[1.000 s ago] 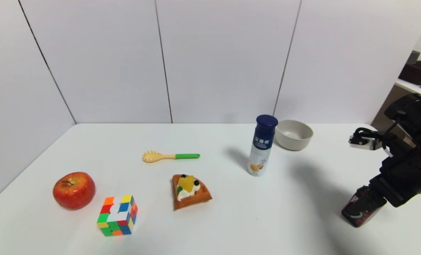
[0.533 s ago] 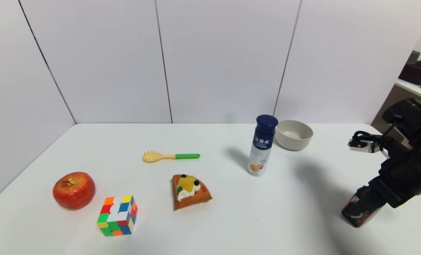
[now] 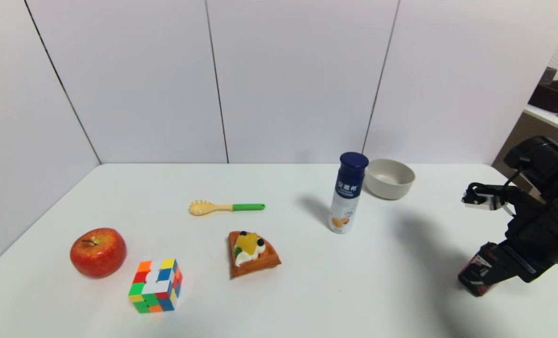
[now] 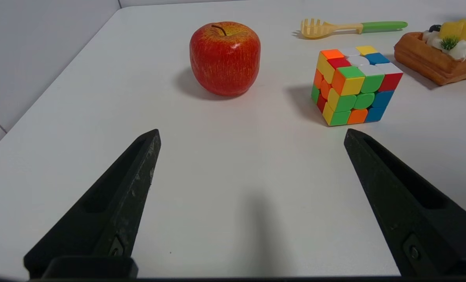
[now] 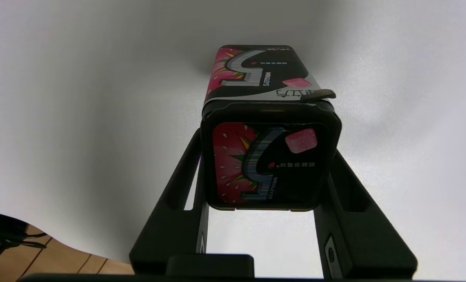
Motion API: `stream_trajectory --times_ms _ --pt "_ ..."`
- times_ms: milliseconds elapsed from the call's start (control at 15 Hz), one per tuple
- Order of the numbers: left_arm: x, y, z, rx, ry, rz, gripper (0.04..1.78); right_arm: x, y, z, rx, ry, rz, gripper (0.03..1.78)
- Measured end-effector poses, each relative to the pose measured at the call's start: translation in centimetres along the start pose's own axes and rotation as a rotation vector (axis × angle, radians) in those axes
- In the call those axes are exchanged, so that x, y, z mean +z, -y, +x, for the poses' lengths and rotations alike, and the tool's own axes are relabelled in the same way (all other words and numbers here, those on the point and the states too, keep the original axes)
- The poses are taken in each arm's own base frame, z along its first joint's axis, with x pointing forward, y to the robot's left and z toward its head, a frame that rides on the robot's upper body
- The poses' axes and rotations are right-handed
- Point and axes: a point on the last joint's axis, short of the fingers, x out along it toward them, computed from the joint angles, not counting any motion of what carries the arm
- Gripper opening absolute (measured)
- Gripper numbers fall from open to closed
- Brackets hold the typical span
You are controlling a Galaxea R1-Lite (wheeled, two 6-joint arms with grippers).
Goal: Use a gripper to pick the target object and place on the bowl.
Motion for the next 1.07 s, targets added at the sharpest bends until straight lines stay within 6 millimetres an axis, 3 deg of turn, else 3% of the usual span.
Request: stream_trajectory --times_ms 333,533,867,1067 --pt "0.0 0.0 0.0 0.0 0.0 0.0 1.69 0.4 0.1 -0.7 -0.011 0.029 -0.011 0.74" --pt "0.0 0.0 0.0 0.0 0.0 0.0 1.69 1.8 0.5 -2.4 -0.043 0.113 -0.022 0.74" --pt "0.0 0.0 0.0 0.0 0.0 0.0 1.69 7.0 2.0 -6.7 -0.129 0.348 -0.056 0.74" --pt "0.0 0.0 0.0 0.0 0.0 0.0 1.69 10.6 3.0 -7.6 -0.131 0.468 -0.083 0.74"
